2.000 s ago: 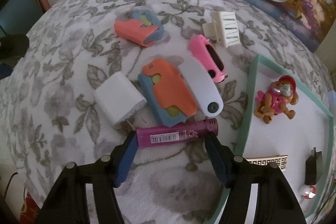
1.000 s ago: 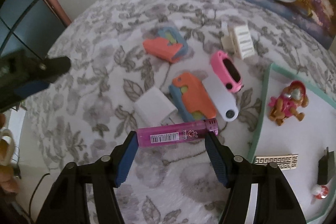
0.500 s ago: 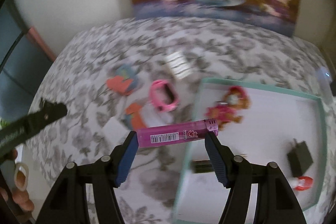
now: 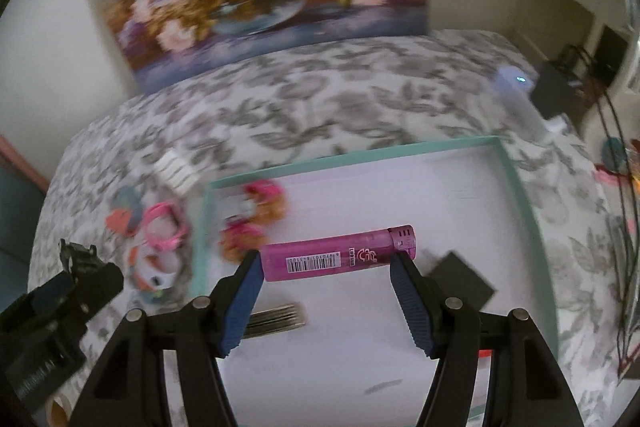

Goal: Organize rigid objects
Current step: 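Carry the car and magenta tube into the tray and open both grippers, then withdraw both tools from the tray toward the remaining items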

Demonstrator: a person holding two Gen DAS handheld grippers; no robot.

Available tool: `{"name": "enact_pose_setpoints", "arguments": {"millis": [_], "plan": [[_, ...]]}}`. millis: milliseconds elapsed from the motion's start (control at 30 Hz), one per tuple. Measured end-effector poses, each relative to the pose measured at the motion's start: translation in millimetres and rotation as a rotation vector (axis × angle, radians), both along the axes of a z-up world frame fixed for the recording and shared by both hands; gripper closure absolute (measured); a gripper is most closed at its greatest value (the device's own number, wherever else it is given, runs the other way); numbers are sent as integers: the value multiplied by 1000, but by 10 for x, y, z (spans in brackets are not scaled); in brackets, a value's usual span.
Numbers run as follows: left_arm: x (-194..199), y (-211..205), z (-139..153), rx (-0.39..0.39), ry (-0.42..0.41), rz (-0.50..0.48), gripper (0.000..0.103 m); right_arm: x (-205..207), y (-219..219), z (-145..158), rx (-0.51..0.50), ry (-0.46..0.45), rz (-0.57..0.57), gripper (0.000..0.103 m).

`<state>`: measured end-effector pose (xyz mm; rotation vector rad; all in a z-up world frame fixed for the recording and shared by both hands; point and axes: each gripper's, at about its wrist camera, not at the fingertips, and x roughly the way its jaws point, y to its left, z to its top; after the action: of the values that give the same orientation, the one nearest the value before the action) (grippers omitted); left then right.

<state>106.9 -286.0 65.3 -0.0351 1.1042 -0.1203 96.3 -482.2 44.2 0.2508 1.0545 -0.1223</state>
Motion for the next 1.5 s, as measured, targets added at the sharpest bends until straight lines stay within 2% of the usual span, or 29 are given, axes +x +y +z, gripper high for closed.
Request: {"name": "enact_pose_setpoints", "arguments": {"millis": [167,467,633,900,1233,1500], "plan": [[60,-338,-124,17,20,-63,31,-17,-294,-33,11,2,-60,34],[154,-792,-288,44,44,-118,31,18,-580,-108,13,21,-135,34],[200,-904,-390,10,80,-123,31,14,-771,-187,43,31,-169,34],[229,-886,-501,11,114,-108,31,-21,-983,-311,35,67,-209,35],[247,-802,-459,1,123,-105,31,3,-876,-334,12,78,-178,34],[300,-577,-384,-16,127,-45,23,33,-819,-349,-15,98,-167,32]]}}
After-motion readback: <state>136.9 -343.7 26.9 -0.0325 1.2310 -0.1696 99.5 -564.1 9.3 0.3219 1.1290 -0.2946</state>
